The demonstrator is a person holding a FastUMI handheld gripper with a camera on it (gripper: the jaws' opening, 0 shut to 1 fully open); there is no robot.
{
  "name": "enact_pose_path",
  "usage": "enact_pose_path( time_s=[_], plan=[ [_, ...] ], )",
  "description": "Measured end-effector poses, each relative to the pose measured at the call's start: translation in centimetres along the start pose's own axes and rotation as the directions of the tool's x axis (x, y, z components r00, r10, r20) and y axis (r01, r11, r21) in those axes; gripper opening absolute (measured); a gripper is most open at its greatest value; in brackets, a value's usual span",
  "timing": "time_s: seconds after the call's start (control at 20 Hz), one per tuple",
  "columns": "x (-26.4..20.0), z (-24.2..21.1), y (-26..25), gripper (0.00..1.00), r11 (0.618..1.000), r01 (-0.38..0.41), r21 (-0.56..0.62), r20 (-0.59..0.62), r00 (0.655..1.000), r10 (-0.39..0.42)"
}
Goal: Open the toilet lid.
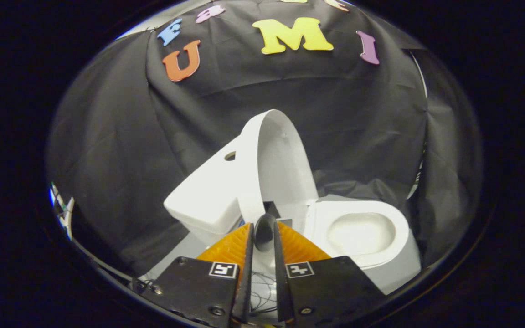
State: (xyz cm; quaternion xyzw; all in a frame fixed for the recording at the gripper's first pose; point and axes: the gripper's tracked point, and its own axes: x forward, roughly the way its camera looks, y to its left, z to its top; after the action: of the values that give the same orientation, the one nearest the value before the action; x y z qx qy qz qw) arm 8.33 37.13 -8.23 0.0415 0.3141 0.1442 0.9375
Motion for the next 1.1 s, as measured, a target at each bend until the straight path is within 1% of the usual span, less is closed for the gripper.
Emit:
enact_pose_path(
  time_s=[0.05,0.3,0.35,0.45,0.7,0.85,1.1],
  plan=[
    [-0.9,0.1,-0.4,0.38,1.000,-0.014,-0.005,0.005,1.000,0.014],
    [-4.3,0.6,-3.1,0.59,0.998,-0.033,-0.058,0.061,0.997,0.036],
    [-5.0,0.7,-3.8,0.62,0.996,-0.030,-0.079,0.072,0.997,0.035],
    [-6.3,1.1,-5.7,0.62,0.993,-0.015,-0.117,0.098,0.995,0.027],
    [-9.4,0.3,-10.9,0.66,0.988,0.028,-0.155,0.174,0.985,-0.001],
    [-11.3,0.0,-15.2,0.98,0.985,0.082,-0.150,0.202,0.978,-0.050],
    [-16.0,0.1,-21.2,0.98,0.984,0.119,-0.130,0.302,0.950,-0.075]
  ],
)
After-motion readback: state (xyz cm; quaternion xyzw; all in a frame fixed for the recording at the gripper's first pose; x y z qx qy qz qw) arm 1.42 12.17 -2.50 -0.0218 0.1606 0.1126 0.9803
